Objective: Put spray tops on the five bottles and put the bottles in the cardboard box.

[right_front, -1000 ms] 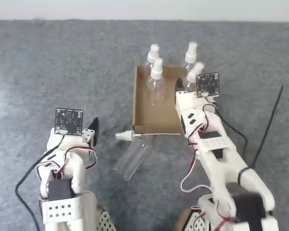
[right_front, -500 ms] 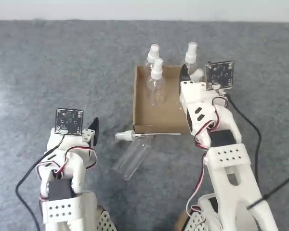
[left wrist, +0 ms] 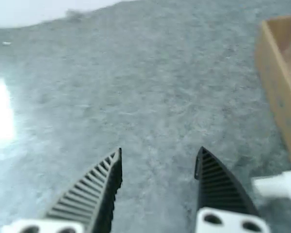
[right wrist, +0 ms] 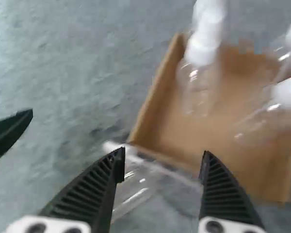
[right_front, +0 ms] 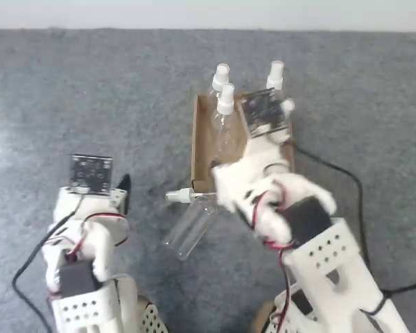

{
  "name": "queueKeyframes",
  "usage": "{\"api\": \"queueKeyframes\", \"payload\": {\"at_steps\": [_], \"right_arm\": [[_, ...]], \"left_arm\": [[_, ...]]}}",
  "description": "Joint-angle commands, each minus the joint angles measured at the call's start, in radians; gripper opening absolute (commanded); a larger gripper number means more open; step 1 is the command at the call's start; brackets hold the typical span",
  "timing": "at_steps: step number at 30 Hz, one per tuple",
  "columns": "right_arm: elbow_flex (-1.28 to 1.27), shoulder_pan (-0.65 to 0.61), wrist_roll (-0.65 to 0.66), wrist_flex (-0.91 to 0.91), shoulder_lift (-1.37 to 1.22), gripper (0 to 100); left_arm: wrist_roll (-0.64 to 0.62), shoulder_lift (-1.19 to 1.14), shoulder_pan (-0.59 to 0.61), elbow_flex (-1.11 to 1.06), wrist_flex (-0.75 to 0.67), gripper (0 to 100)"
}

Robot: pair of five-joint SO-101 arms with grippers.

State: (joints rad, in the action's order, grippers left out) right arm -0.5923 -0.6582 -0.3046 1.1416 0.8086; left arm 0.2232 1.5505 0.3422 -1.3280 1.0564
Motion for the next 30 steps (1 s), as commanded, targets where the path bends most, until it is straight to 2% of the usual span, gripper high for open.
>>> {"api": "queueKeyframes", "payload": {"at_steps": [1,4,8,12,15,18,24,30], "right_arm": [[0.034,-0.134,-0.087,0.015,-0.044,20.1],[0.035,-0.22,-0.155,0.005,-0.163,20.2],[0.037,-0.282,-0.227,-0.068,-0.332,20.3],[0.054,-0.36,-0.33,-0.16,-0.475,20.3],[0.091,-0.427,-0.396,-0.142,-0.524,20.3],[0.126,-0.444,-0.44,-0.062,-0.532,20.3],[0.16,-0.36,-0.511,0.025,-0.533,20.3],[0.161,-0.334,-0.523,0.03,-0.567,20.3]], "left_arm": [[0.057,-0.044,0.083,0.205,0.095,22],[0.097,-0.198,0.175,0.387,0.129,23],[0.123,-0.517,0.302,0.668,0.129,26],[0.117,-0.809,0.359,0.931,0.129,25],[0.115,-0.973,0.374,1.073,0.132,25],[0.115,-1.1,0.374,1.168,0.16,25],[0.091,-1.24,0.362,1.264,0.164,25],[0.068,-1.26,0.279,1.28,0.17,25]]}}
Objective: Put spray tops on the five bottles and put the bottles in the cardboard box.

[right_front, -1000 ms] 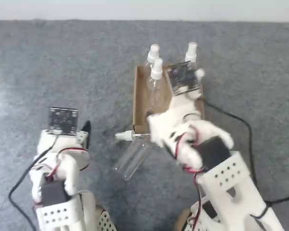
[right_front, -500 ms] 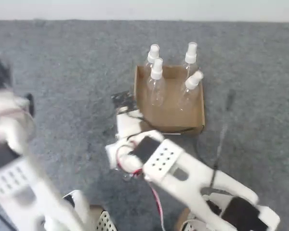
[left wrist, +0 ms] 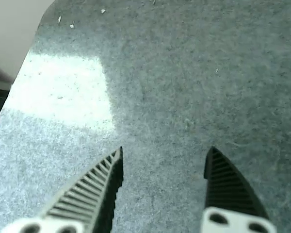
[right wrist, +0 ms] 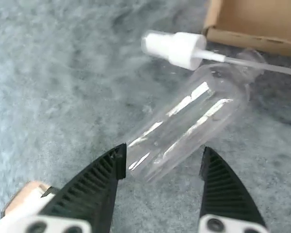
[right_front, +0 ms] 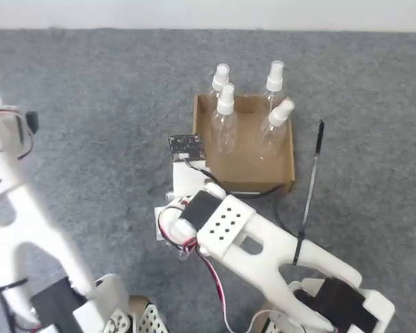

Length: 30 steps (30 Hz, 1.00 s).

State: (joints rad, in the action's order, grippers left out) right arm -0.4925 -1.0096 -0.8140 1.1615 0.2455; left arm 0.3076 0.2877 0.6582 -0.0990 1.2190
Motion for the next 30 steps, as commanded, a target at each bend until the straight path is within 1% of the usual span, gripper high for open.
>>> {"api": "queueKeyframes", "payload": {"at_steps": [1,6,16,24,26,30], "right_arm": [[0.061,0.018,-0.014,0.001,-0.015,20.3],[0.061,0.019,-0.014,-0.056,-0.087,20.3],[0.061,0.024,-0.012,-0.045,-0.168,19.8],[0.068,0.031,-0.015,-0.027,-0.177,20.7],[0.081,0.031,-0.026,-0.03,-0.176,25.2],[0.094,0.03,-0.101,-0.036,-0.176,41.2]], "left_arm": [[-0.017,0.005,-0.051,0.048,0.009,25],[-0.044,0.006,-0.084,0.051,0.037,25],[-0.044,0.006,-0.083,0.051,0.04,25],[-0.046,0.006,-0.084,0.051,0.041,26],[-0.048,0.006,-0.084,0.051,0.041,26],[-0.048,0.006,-0.084,0.051,0.041,26]]}}
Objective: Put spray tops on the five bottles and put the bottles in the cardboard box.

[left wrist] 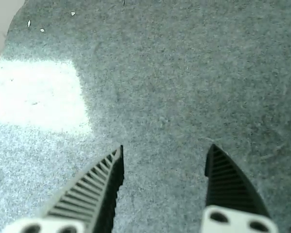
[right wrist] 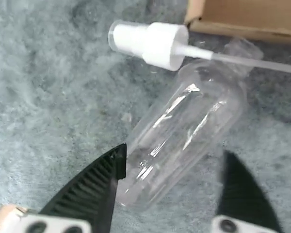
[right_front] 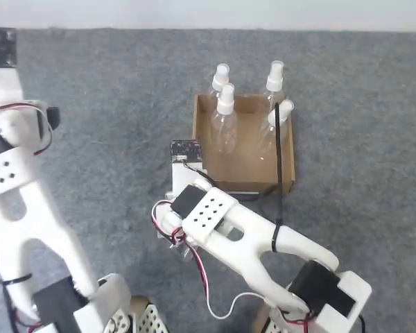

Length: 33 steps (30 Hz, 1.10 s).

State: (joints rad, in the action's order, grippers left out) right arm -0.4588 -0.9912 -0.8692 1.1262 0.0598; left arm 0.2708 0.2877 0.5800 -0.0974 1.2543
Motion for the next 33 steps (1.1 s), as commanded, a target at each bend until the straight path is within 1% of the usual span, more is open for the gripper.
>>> {"api": "queueKeyframes", "payload": {"at_steps": [1,3,5,8,11,15,22,25,27,31,32,33], "right_arm": [[0.06,0.01,-0.058,-0.01,0.007,44.0],[0.06,0.01,-0.071,-0.031,-0.001,45.2],[0.057,0.013,-0.074,-0.071,-0.001,43.7],[0.054,0.013,-0.075,-0.131,-0.002,38.8],[0.04,0.016,-0.104,-0.183,-0.002,32.5],[-0.029,0.016,-0.11,-0.262,-0.001,27.0],[-0.072,0.028,-0.107,-0.263,-0.001,25.6],[-0.072,0.036,-0.107,-0.206,-0.001,24.2],[-0.072,0.036,-0.107,-0.173,-0.001,18.8],[-0.072,0.036,-0.107,-0.159,0.008,1.4],[-0.072,0.036,-0.107,-0.153,0.01,0.0],[-0.069,0.035,-0.106,-0.133,0.01,1.6]], "left_arm": [[-0.011,0.006,-0.006,0.05,0.006,26],[-0.011,0.006,-0.006,0.05,0.006,26],[-0.011,0.006,-0.006,0.05,0.006,26],[-0.012,0.006,-0.006,0.05,0.006,26],[-0.012,0.006,-0.006,0.05,0.006,26],[-0.012,0.006,-0.006,0.05,0.008,26],[-0.012,0.006,-0.006,0.05,0.008,26],[-0.012,0.006,-0.003,0.05,0.008,26],[-0.012,0.006,-0.003,0.05,0.008,26],[-0.014,0.006,-0.006,0.05,0.008,26],[-0.014,0.006,-0.006,0.05,0.008,26],[-0.014,0.006,-0.006,0.05,0.008,26]]}}
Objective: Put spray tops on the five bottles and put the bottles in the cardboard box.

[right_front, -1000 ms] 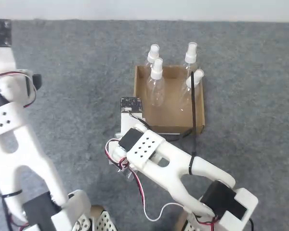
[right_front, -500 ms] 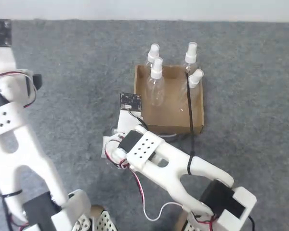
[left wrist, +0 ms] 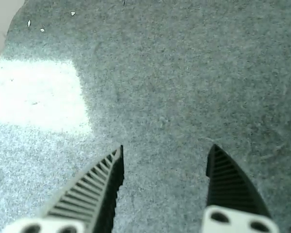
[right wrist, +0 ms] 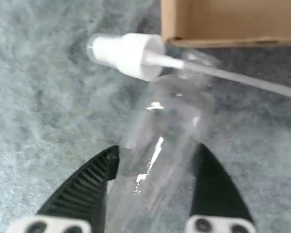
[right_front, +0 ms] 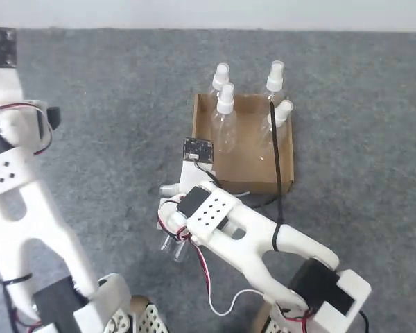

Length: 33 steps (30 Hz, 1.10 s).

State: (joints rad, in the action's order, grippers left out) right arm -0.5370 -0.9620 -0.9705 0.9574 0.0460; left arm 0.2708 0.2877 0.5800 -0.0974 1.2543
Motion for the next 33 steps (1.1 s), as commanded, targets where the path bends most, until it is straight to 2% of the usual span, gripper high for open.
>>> {"api": "queueKeyframes", "payload": {"at_steps": [1,3,13,17,20,24,28,33], "right_arm": [[0.014,0.002,-0.005,0.059,0.024,2.2],[0.014,0.001,0.011,0.097,0.03,0.4],[0.014,-0.047,0.371,0.455,0.239,0.6],[0.015,0.031,0.569,0.59,0.406,0.6],[0.015,0.13,0.724,0.7,0.542,0.6],[0.046,0.294,0.842,0.846,0.671,0.6],[0.06,0.555,0.997,0.84,0.714,0.6],[0.117,0.94,1.336,0.84,0.648,0.6]], "left_arm": [[-0.014,0.006,-0.005,0.05,0.008,26],[-0.014,0.006,0.0,0.051,0.006,26],[-0.015,0.006,-0.048,0.05,0.029,26],[-0.028,0.006,-0.103,0.045,0.11,26],[-0.074,0.002,-0.167,0.03,0.183,25],[-0.15,0.006,-0.292,-0.061,0.212,25],[-0.267,-0.002,-0.408,-0.219,0.14,25],[-0.428,-0.003,-0.499,-0.447,-0.038,25]]}}
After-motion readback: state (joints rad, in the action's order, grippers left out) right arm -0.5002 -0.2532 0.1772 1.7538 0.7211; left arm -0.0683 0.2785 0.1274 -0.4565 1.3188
